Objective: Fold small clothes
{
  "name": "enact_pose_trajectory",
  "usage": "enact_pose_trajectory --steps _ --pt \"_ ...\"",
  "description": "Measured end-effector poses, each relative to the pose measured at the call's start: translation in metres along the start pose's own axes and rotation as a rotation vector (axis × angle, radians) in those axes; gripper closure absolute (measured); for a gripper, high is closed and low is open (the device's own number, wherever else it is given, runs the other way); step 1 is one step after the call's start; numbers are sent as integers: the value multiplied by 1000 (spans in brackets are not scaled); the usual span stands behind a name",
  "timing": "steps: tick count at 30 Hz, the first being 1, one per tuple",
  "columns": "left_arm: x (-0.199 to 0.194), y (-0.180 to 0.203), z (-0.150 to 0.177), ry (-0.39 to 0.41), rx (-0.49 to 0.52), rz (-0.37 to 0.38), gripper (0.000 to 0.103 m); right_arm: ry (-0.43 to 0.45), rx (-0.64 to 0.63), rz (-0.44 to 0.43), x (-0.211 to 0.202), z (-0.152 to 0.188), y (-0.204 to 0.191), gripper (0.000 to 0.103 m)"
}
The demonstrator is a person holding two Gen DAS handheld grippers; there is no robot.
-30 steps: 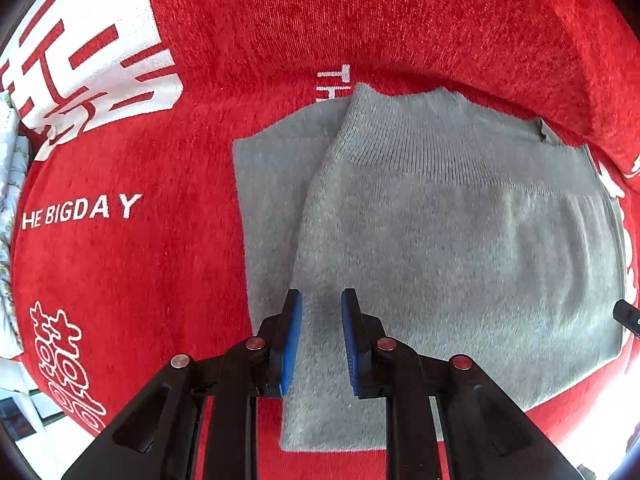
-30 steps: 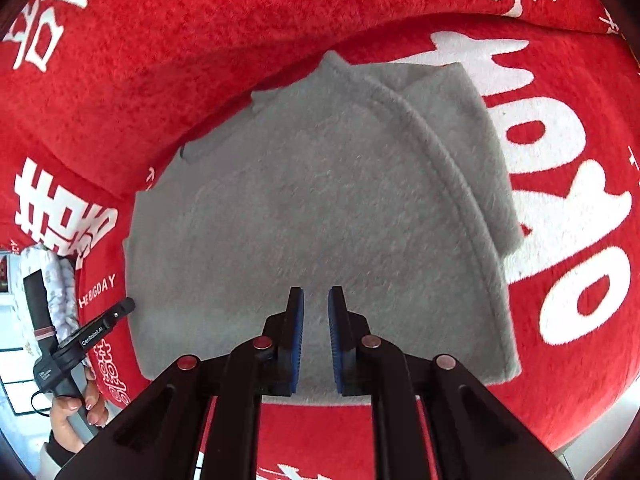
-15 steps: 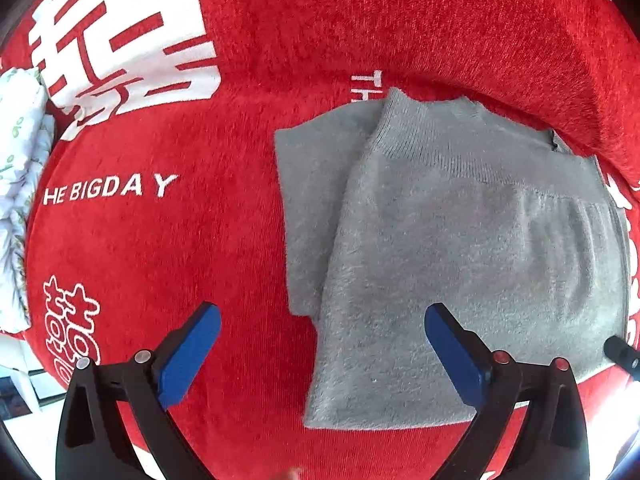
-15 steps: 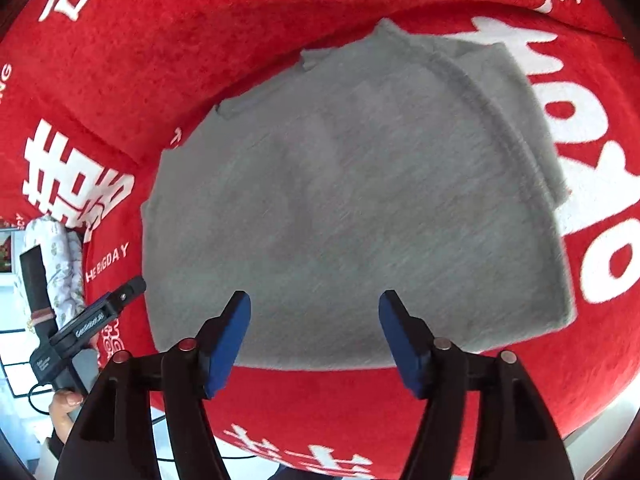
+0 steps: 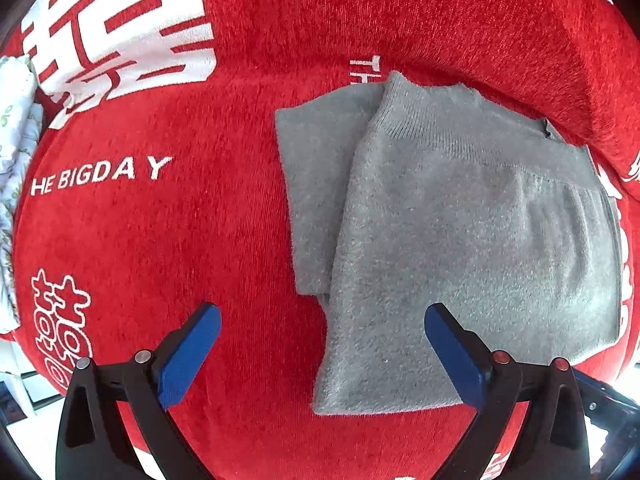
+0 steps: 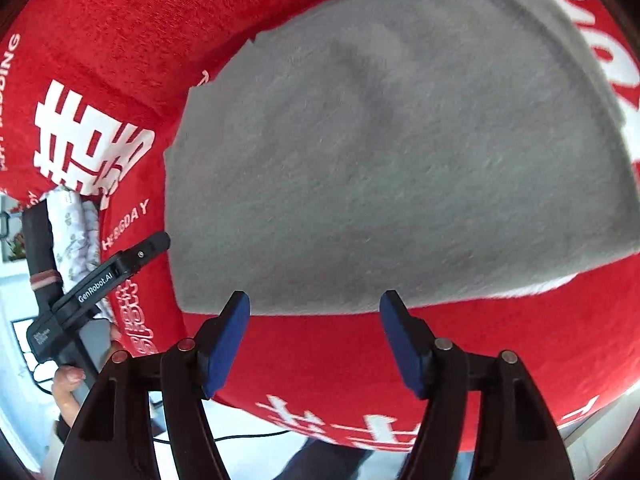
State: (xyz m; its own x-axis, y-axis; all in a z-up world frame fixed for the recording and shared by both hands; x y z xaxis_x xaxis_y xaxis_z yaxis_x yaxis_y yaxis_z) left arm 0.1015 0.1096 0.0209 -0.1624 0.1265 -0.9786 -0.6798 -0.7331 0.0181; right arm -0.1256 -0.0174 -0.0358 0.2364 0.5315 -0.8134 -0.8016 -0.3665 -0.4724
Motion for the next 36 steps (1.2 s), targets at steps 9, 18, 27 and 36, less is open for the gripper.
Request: enact_pose_trajectory --steps 9,18,27,36 --pt "3 -23 2 -3 -37 77 1 -32 50 -212 28 4 -12 30" --pt "14 -40 3 -26 -54 189 1 16 194 -483 62 8 -8 30" --pt "21 -32 0 -78 -40 433 1 119 321 -680 73 -4 -16 31" --pt "31 -22 -20 -135 -69 704 1 93 262 -883 50 -18 -31 95"
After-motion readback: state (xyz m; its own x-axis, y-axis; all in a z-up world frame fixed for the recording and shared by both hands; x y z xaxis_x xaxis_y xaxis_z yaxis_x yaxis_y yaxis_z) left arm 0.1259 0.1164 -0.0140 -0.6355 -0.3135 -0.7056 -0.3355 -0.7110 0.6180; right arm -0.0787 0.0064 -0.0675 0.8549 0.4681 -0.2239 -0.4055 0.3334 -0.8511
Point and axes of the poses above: each gripper's, at about its wrist camera, not at the fingertips, and x roughly the way its jaws point, y to its right, z to its underside, the point moved 4 cm from there along x, roughly the way its jaws point, and after that the axes turned 15 degrees about -y, right-handed, at the moved point
